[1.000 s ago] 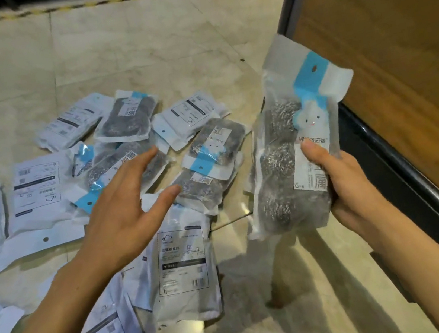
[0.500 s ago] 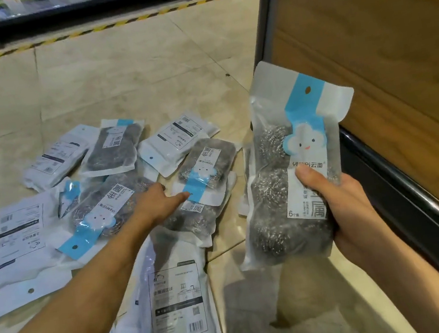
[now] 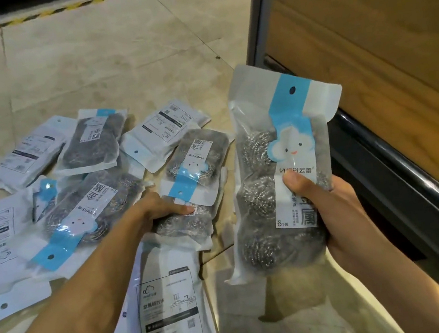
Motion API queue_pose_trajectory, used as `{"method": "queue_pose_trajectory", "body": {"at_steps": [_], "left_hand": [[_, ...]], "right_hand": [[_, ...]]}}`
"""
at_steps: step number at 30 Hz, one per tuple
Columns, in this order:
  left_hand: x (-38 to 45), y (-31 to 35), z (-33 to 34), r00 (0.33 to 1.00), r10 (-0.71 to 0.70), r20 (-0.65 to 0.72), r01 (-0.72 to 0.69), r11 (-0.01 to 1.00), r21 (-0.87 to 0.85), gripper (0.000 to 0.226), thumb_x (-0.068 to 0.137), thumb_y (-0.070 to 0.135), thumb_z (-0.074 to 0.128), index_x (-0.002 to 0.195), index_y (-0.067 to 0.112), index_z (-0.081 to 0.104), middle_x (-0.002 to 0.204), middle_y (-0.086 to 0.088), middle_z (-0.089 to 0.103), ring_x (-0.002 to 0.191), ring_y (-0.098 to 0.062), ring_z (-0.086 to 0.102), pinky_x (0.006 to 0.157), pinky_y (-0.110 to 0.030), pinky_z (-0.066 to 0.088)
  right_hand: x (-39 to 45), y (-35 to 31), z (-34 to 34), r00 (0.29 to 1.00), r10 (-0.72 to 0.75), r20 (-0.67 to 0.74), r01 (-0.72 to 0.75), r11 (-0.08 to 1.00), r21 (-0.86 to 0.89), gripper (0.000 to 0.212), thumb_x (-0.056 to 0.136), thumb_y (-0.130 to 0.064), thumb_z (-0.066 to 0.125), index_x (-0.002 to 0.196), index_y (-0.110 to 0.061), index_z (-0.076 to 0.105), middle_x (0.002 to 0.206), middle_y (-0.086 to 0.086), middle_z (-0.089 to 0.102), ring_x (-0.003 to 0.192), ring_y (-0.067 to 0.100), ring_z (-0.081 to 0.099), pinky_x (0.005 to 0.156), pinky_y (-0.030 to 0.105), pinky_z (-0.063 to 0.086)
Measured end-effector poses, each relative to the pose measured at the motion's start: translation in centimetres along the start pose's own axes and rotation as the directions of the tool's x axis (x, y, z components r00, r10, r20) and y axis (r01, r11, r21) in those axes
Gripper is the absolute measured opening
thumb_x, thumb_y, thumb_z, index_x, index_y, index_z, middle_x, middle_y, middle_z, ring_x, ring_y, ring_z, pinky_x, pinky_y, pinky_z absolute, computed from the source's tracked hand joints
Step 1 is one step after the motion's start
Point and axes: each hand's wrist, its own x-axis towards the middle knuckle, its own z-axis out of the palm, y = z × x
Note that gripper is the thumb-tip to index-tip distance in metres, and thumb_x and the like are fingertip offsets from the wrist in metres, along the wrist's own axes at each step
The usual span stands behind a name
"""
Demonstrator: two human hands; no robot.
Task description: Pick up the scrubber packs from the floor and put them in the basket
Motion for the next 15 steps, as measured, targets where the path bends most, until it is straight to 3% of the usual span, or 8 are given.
{"method": "queue_pose_trajectory", "body": {"at_steps": [1, 4, 8, 11, 13, 15], "left_hand": [[-0.2, -0.2, -0.2, 1.000, -0.005, -0.013, 0.005, 1.000, 0.004, 0.053, 0.071, 0.010, 0.093, 0.105, 0.003, 0.053, 0.094, -0.010, 0.063, 0.075, -0.017, 0.061, 0.048, -0.023, 0.050], [-0.7, -1.1, -1.1, 0.999, 0.000, 0.042, 0.000, 1.000, 0.007, 0.089, 0.058, 0.014, 0.100, 0.130, -0.007, 0.053, 0.104, -0.018, 0.072, 0.077, -0.025, 0.069, 0.058, -0.031, 0.058], [-3.3, -2.2, -2.5, 0.996, 0.068, 0.053, -0.072, 0.994, 0.076, 0.078, 0.047, 0.025, 0.102, 0.112, -0.003, 0.068, 0.101, -0.022, 0.077, 0.076, -0.028, 0.071, 0.079, -0.050, 0.064], [-5.6, -2.8, -4.4, 0.990, 0.135, 0.035, -0.139, 0.974, 0.177, 0.069, 0.051, 0.031, 0.100, 0.108, 0.012, 0.064, 0.099, -0.012, 0.076, 0.082, -0.024, 0.074, 0.071, -0.037, 0.062], [-7.2, -3.7, -6.3, 0.991, 0.130, 0.023, -0.132, 0.972, 0.194, 0.088, 0.040, 0.038, 0.100, 0.117, 0.018, 0.061, 0.107, -0.008, 0.075, 0.095, -0.027, 0.073, 0.087, -0.042, 0.061], [-10.0, -4.9, -8.0, 0.992, 0.126, 0.002, -0.124, 0.978, 0.170, 0.088, 0.046, 0.035, 0.103, 0.122, 0.021, 0.061, 0.110, -0.006, 0.076, 0.099, -0.027, 0.073, 0.094, -0.045, 0.059]], "right_hand": [[0.0, 0.2, 0.2, 1.000, 0.002, -0.006, -0.002, 1.000, -0.006, 0.051, 0.079, -0.034, 0.074, 0.128, -0.023, 0.068, 0.112, 0.001, 0.080, 0.101, 0.022, 0.077, 0.082, 0.037, 0.062], [0.0, 0.3, 0.8, 1.000, 0.028, -0.002, -0.028, 1.000, -0.013, 0.043, 0.086, -0.029, 0.074, 0.128, -0.021, 0.069, 0.112, 0.003, 0.080, 0.102, 0.024, 0.077, 0.089, 0.043, 0.059], [-0.1, 0.0, 1.5, 1.000, 0.025, 0.002, -0.025, 1.000, -0.018, 0.035, 0.093, -0.022, 0.071, 0.128, -0.020, 0.068, 0.112, 0.002, 0.080, 0.101, 0.022, 0.077, 0.088, 0.041, 0.061], [-0.5, 0.0, 1.9, 1.000, 0.013, -0.007, -0.013, 0.999, -0.038, 0.032, 0.091, -0.022, 0.074, 0.123, -0.021, 0.070, 0.108, 0.000, 0.081, 0.099, 0.019, 0.078, 0.084, 0.034, 0.064], [-1.0, -0.1, 2.3, 0.999, 0.028, -0.031, -0.029, 0.999, -0.045, 0.029, 0.089, -0.023, 0.076, 0.118, -0.023, 0.071, 0.104, -0.001, 0.081, 0.096, 0.018, 0.078, 0.082, 0.034, 0.063], [-1.9, -0.6, 2.9, 0.998, 0.053, -0.044, -0.056, 0.997, -0.054, 0.030, 0.088, -0.024, 0.077, 0.117, -0.023, 0.072, 0.104, 0.000, 0.081, 0.095, 0.019, 0.079, 0.082, 0.038, 0.061]]}}
